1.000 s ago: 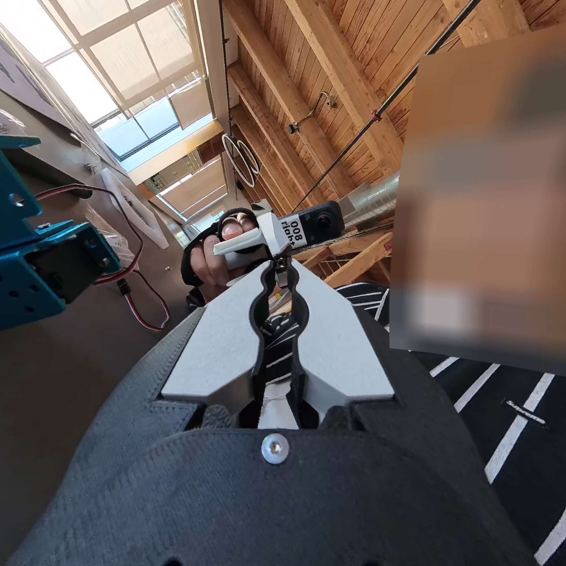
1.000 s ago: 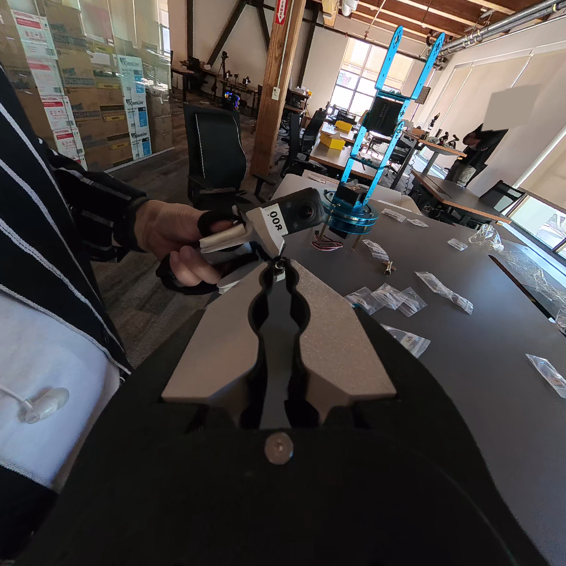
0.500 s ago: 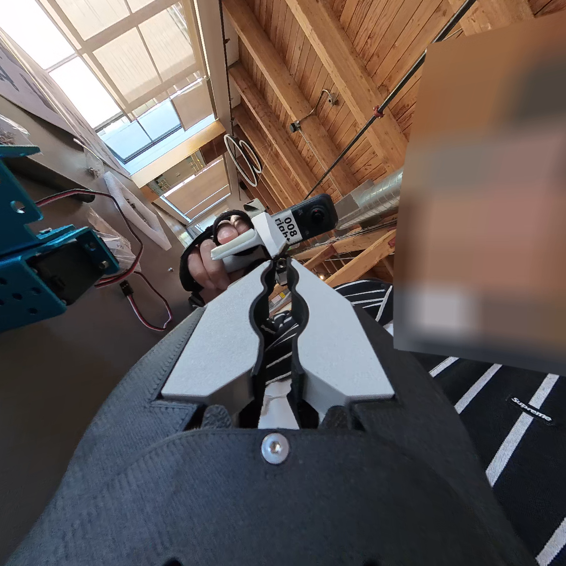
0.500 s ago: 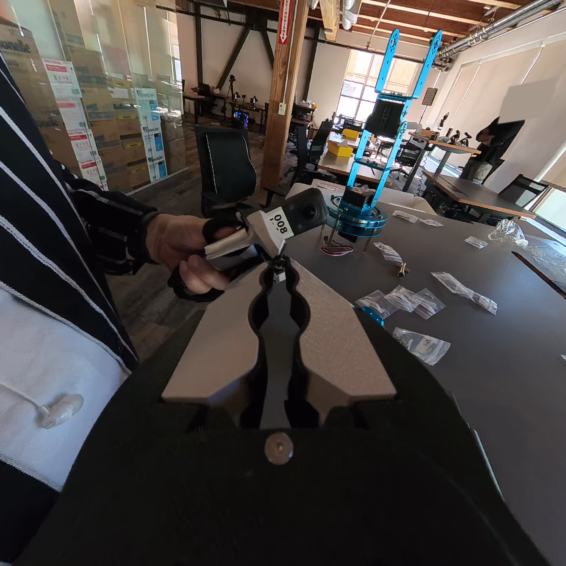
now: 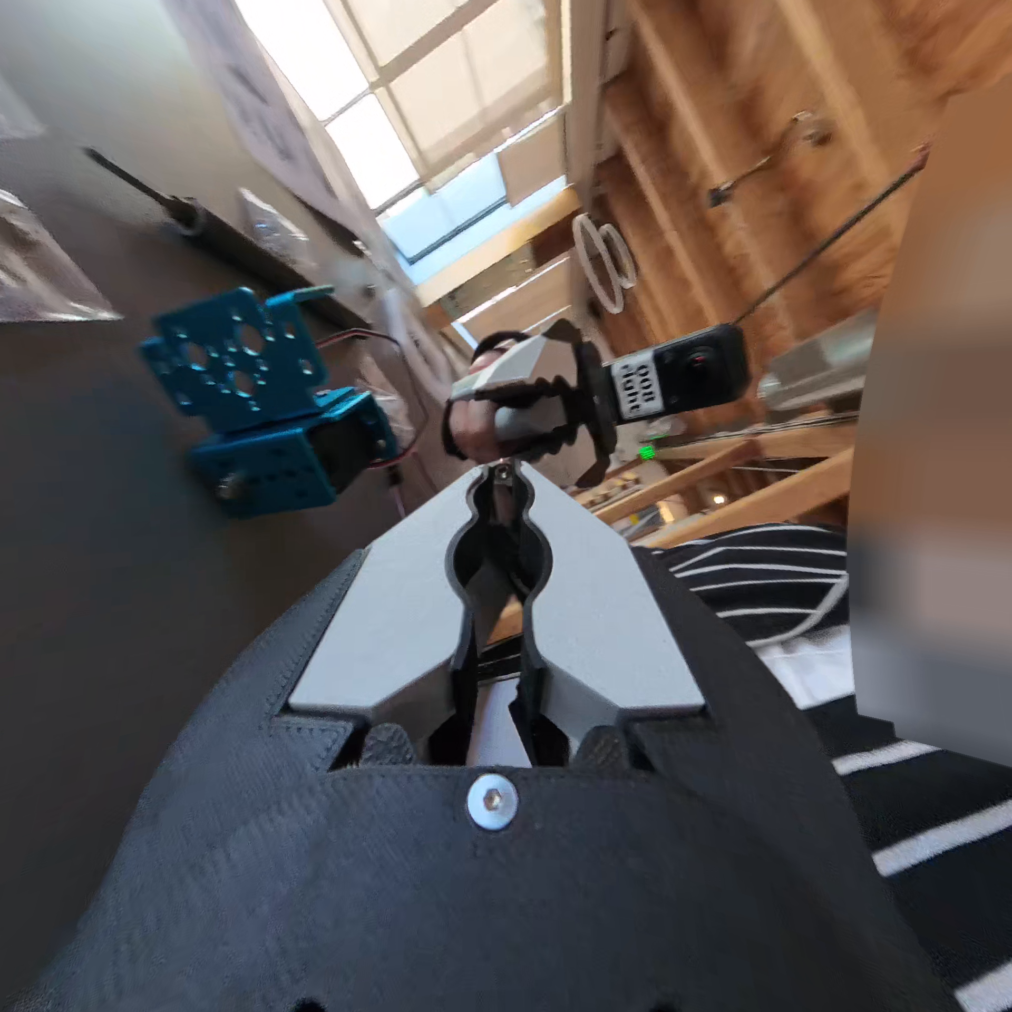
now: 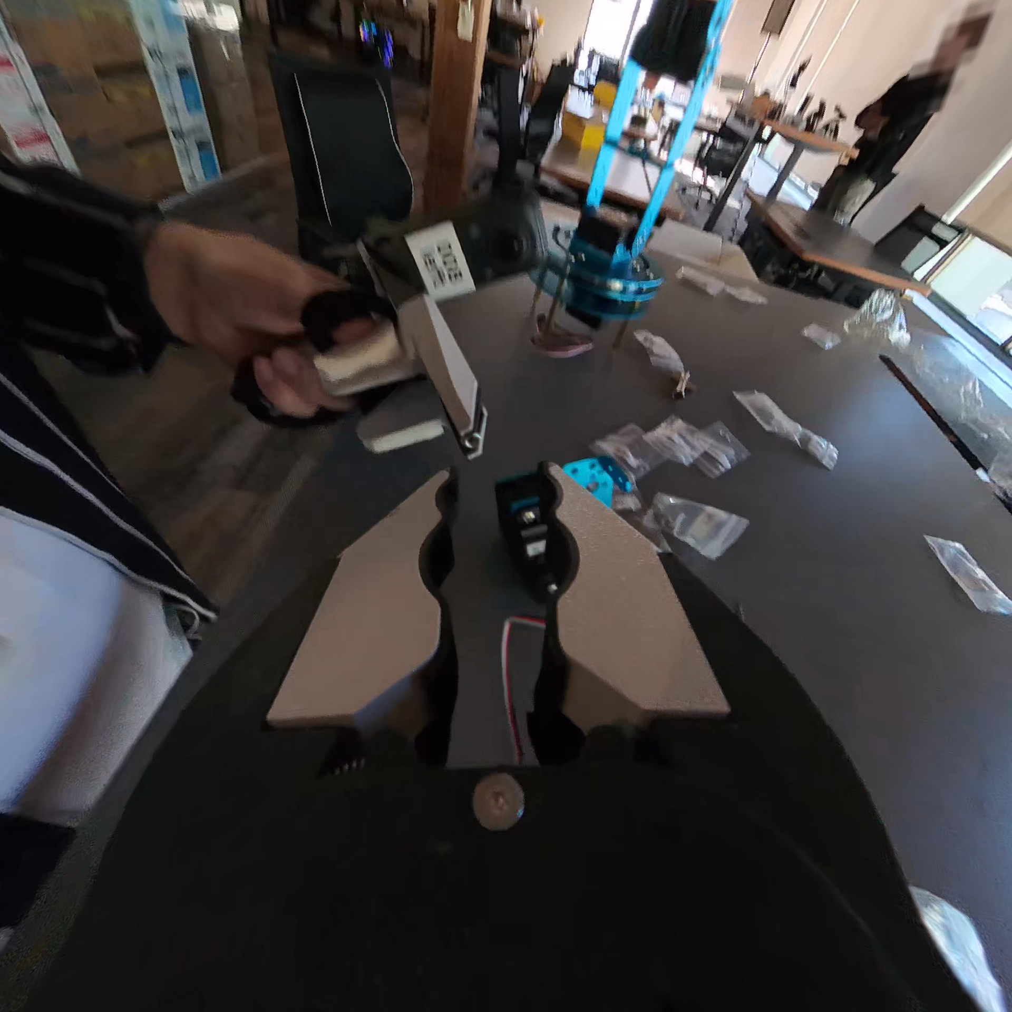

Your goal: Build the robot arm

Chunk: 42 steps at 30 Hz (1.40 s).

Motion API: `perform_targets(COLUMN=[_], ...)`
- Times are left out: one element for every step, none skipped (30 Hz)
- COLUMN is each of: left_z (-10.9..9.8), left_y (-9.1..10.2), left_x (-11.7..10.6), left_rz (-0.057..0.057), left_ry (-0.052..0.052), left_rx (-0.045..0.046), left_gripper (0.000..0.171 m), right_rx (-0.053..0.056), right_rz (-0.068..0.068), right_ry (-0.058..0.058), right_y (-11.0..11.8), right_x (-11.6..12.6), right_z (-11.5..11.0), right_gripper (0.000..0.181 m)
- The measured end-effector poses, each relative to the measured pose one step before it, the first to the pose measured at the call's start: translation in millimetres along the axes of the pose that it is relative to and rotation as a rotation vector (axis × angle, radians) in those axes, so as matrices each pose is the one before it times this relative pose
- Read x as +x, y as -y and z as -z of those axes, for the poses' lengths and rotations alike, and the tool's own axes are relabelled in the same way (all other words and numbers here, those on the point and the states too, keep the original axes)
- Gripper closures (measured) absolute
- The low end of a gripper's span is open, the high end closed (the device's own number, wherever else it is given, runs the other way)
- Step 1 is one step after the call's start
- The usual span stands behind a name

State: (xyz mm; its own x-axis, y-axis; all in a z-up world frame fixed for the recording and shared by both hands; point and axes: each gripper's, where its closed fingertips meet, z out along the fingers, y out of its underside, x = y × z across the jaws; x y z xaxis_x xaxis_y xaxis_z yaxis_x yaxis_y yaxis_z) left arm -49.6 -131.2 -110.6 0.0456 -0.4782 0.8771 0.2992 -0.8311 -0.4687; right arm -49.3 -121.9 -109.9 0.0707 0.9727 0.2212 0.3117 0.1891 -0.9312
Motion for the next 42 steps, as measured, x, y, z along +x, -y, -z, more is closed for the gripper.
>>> perform_targets(left_z=[0.25, 0.27, 0.79, 1.64, 1.97, 1.80, 1.44, 1.06, 0.85, 0.85, 0.61, 0.52, 0.56, 0.68, 0.67, 0.72, 0.64, 0.76, 0.68, 0.68, 0.68, 0.64, 0.50, 0.71, 0.71, 0.89, 0.93, 0.91, 0.99, 1.15, 1.15, 1.40, 1.45, 1.48, 1.50, 1.46, 1.33, 1.45, 1.38, 1.42, 1.20, 1.09], left_y=[0.32, 0.91, 2.58, 3.81, 3.50, 2.26, 1.09, -0.03, -0.51, -0.52, -0.47, -0.56, -0.73, -0.76, -0.93, -0.78, -0.40, -0.14, -0.14, -0.30, -0.62, -0.76, -0.76, -0.76, -0.60, -0.39, -0.25, -0.42, -0.29, -0.40, -0.34, -0.23, 0.00, 0.25, 0.20, 0.14, 0.02, -0.10, -0.06, -0.10, 0.11, 0.29], left_x=[-5.17, -3.80, -1.98, -1.46, -2.03, -1.75, -0.94, -1.19, -1.97, -2.25, -1.20, -0.41, -0.90, -1.90, -1.89, -0.95, 0.03, 0.45, 0.49, 0.40, 0.43, 0.42, 0.45, 0.49, 0.35, 0.32, 0.55, 0.81, 0.65, 0.13, -0.12, -0.03, 0.02, 0.10, -0.12, -0.20, -0.01, 0.27, 0.21, 0.08, -0.18, -0.08], left_rz=[-0.0163, -0.0111, -0.0052, -0.0018, -0.0036, -0.0073, -0.0055, -0.0013, -0.0004, -0.0008, -0.0007, -0.0001, 0.0002, -0.0012, -0.0027, -0.0016, 0.0004, 0.0013, 0.0006, -0.0006, -0.0017, -0.0025, -0.0023, -0.0009, -0.0002, -0.0001, 0.0006, 0.0012, 0.0006, -0.0004, -0.0010, -0.0004, 0.0008, 0.0012, 0.0011, 0.0009, 0.0005, -0.0001, -0.0012, -0.0023, -0.0023, -0.0012], left_ry=[0.0440, 0.0315, 0.0160, 0.0097, 0.0122, 0.0091, 0.0032, 0.0033, 0.0066, 0.0078, 0.0036, -0.0006, 0.0030, 0.0097, 0.0099, 0.0042, -0.0020, -0.0043, -0.0041, -0.0029, -0.0015, -0.0016, -0.0022, -0.0017, -0.0014, -0.0019, -0.0033, -0.0044, -0.0033, 0.0001, 0.0018, 0.0005, -0.0011, -0.0014, 0.0001, 0.0013, 0.0007, 0.0000, 0.0008, 0.0021, 0.0025, 0.0010], left_rx=[-0.01413, -0.01093, 0.00140, 0.01113, 0.00928, 0.00225, -0.00336, -0.00788, -0.00883, -0.00565, -0.00266, -0.00136, -0.00106, -0.00088, -0.00169, -0.00112, 0.00139, 0.00248, 0.00230, 0.00157, 0.00001, -0.00081, -0.00021, -0.00005, 0.00071, 0.00262, 0.00342, 0.00292, 0.00270, 0.00225, 0.00174, 0.00230, 0.00368, 0.00423, 0.00385, 0.00318, 0.00233, 0.00126, 0.00046, 0.00037, 0.00071, 0.00124], left_gripper=[0.168, 0.167, 0.167, 0.167, 0.167, 0.167, 0.167, 0.167, 0.167, 0.167, 0.167, 0.167, 0.167, 0.167, 0.167, 0.167, 0.167, 0.167, 0.167, 0.167, 0.167, 0.167, 0.167, 0.167, 0.167, 0.167, 0.167, 0.167, 0.167, 0.167, 0.167, 0.167, 0.167, 0.167, 0.167, 0.167, 0.167, 0.167, 0.167, 0.167, 0.167, 0.167], right_rx=[-0.0341, -0.0223, -0.0137, -0.0094, -0.0126, -0.0187, -0.0173, -0.0158, -0.0172, -0.0180, -0.0143, -0.0040, -0.0010, -0.0049, -0.0013, 0.0023, 0.0045, 0.0043, 0.0034, 0.0063, 0.0068, -0.0013, -0.0050, -0.0063, -0.0058, -0.0058, -0.0166, -0.0190, -0.0193, -0.0178, -0.0114, -0.0170, -0.0207, -0.0172, -0.0034, 0.0147, 0.0075, -0.0032, -0.0122, -0.0187, -0.0229, -0.0258], right_rz=[0.0127, 0.0189, 0.0217, 0.0225, 0.0228, 0.0228, 0.0213, 0.0171, 0.0068, -0.0046, -0.0049, -0.0006, -0.0021, -0.0058, -0.0094, -0.0148, -0.0142, -0.0070, -0.0003, 0.0008, -0.0012, -0.0077, -0.0143, -0.0126, -0.0071, -0.0067, -0.0079, -0.0016, 0.0066, 0.0130, 0.0224, 0.0246, 0.0190, 0.0121, 0.0066, 0.0103, 0.0023, -0.0045, -0.0106, -0.0112, -0.0091, -0.0074], right_ry=[-0.0013, -0.0002, -0.0003, 0.0069, 0.0058, 0.0021, 0.0001, -0.0033, 0.0007, 0.0069, 0.0024, 0.0018, 0.0029, 0.0031, 0.0054, 0.0122, 0.0141, 0.0075, 0.0026, 0.0040, 0.0079, 0.0142, 0.0222, 0.0170, 0.0108, 0.0058, 0.0097, 0.0199, 0.0204, 0.0056, 0.0021, -0.0005, 0.0022, 0.0053, -0.0034, -0.0032, 0.0013, -0.0039, -0.0065, -0.0010, -0.0023, -0.0126], right_y=[-7.02, -4.51, -2.05, -0.32, -0.75, -1.54, -1.78, -2.49, -3.67, -4.48, -3.93, -2.01, -1.19, -1.68, -1.52, -0.83, 0.00, 0.48, 0.51, 1.10, 0.86, -0.74, -1.88, -2.26, -1.80, -1.55, -2.70, -2.38, -2.23, -1.63, -0.66, -1.55, -2.35, -2.29, -0.50, 2.03, 1.09, -0.22, -0.78, -1.36, -1.74, -1.87], right_x=[4.22, 3.12, 2.06, 0.15, -0.20, -0.02, -0.13, 0.57, 0.27, -0.32, 0.27, 0.23, 0.42, 0.98, 1.20, 0.29, -0.31, 0.35, 0.81, 0.34, 0.02, -0.45, -1.01, 0.03, 1.03, 1.82, 1.26, -1.01, -1.72, -0.50, -0.67, -0.36, -0.40, -0.72, 0.69, 0.64, -0.42, 0.62, 1.39, 1.09, 1.57, 3.08], right_z=[-1.47, -2.15, -2.46, -2.59, -2.66, -2.65, -2.32, -2.46, -2.55, -2.68, -1.98, -1.23, -0.97, -0.77, -0.76, -0.68, -0.29, 0.02, 0.04, -0.06, -0.60, -1.38, -1.94, -2.05, -1.88, -1.85, -1.79, -1.82, -1.91, -1.88, -1.92, -2.18, -2.67, -2.80, -2.02, -0.13, -0.08, 0.11, 0.70, 1.25, 1.77, 2.36], right_gripper=[0.155, 0.157, 0.157, 0.157, 0.157, 0.156, 0.156, 0.155, 0.154, 0.153, 0.153, 0.153, 0.153, 0.153, 0.153, 0.152, 0.150, 0.147, 0.143, 0.140, 0.138, 0.136, 0.134, 0.132, 0.131, 0.132, 0.132, 0.137, 0.140, 0.140, 0.142, 0.142, 0.142, 0.143, 0.148, 0.152, 0.153, 0.153, 0.153, 0.153, 0.153, 0.153])
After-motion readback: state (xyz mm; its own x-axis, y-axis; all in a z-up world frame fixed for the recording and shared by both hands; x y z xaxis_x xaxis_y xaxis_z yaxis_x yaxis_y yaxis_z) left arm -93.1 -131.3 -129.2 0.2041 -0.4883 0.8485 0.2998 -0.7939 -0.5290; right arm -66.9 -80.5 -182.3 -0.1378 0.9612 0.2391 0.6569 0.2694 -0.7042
